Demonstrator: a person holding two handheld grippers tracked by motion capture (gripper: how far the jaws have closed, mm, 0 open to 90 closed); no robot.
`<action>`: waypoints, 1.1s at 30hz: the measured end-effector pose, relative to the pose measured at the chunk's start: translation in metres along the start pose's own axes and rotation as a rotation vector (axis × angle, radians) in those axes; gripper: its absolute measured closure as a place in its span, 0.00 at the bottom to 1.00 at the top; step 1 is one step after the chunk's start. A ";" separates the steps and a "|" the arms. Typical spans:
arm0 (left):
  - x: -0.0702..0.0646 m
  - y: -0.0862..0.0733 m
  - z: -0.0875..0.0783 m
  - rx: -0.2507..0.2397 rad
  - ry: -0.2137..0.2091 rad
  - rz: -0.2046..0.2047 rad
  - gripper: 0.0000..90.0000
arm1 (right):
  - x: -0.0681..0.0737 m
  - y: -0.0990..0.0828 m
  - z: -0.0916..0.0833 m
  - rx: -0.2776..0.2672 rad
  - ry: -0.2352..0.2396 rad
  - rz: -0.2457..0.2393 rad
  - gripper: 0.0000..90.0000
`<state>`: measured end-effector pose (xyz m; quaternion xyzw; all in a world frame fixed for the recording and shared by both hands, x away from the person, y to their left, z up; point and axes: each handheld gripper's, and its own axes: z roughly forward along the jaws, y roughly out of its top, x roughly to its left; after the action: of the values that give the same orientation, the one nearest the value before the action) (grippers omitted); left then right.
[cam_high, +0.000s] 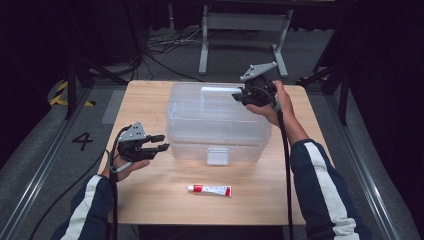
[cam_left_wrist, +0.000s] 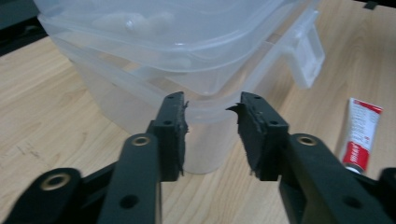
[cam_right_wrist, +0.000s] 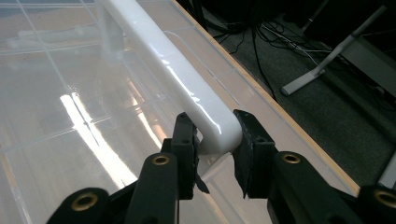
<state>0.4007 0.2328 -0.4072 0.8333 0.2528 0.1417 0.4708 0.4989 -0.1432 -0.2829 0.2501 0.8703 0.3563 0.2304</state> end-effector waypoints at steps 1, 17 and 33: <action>-0.001 0.001 0.000 -0.011 0.001 0.006 0.75 | -0.001 0.000 0.000 0.001 0.005 0.003 0.80; -0.001 0.009 0.007 -0.027 0.034 0.012 1.00 | -0.001 0.002 0.001 -0.001 -0.028 0.001 0.76; -0.002 0.014 0.000 -0.024 0.044 0.046 1.00 | -0.004 -0.032 -0.061 -0.115 -0.095 -0.003 0.61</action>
<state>0.4034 0.2256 -0.3951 0.8298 0.2420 0.1738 0.4718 0.4580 -0.1962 -0.2669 0.2518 0.8369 0.3931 0.2857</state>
